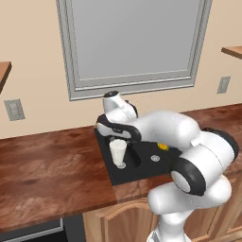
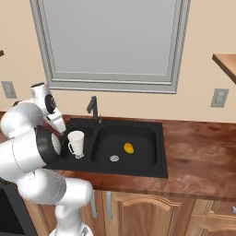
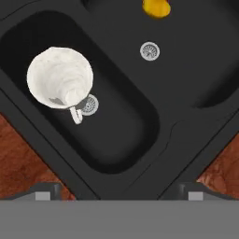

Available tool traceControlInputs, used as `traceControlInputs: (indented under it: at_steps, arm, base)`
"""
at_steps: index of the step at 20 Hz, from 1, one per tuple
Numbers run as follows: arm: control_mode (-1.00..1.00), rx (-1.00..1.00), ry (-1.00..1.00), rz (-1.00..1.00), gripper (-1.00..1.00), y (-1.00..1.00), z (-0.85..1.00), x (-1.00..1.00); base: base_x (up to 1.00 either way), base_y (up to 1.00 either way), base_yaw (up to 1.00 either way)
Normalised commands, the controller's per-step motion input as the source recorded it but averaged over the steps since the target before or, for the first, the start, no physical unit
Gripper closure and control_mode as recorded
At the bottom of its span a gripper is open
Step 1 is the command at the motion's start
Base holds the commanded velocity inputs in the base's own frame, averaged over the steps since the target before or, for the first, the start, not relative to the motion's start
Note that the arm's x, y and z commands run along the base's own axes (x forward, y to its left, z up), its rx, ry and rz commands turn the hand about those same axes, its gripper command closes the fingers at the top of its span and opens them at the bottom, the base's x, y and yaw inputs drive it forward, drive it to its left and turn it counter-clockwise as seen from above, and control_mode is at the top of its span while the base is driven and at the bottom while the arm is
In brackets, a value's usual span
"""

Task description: Pick the colander and jug and place them in the sink. Then turn on the water.

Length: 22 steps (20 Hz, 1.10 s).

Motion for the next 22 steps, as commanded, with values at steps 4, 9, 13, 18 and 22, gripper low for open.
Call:
traceControlInputs:
  at_steps: [4,9,13,18,22]
  arm:
    - [-1.00,-0.02,-0.01,0.03,-1.00,-0.67,1.00,-0.80]
    - [-1.00,-0.01,0.00,0.10,-1.00,-0.92,0.87,-0.62]
    - [-1.00,0.00,0.00,0.17,-1.00,-0.74,0.60,-0.15]
    - [-1.00,0.00,0.00,0.28,-1.00,-0.55,0.11,0.00]
    - [-1.00,0.02,0.01,0.14,-1.00,-0.15,0.00,0.00]
  base:
    - [0.00,0.00,0.00]
    - [0.00,0.00,0.00]
    - [0.00,0.00,0.00]
    - [0.00,0.00,0.00]
    - [0.00,0.00,0.00]
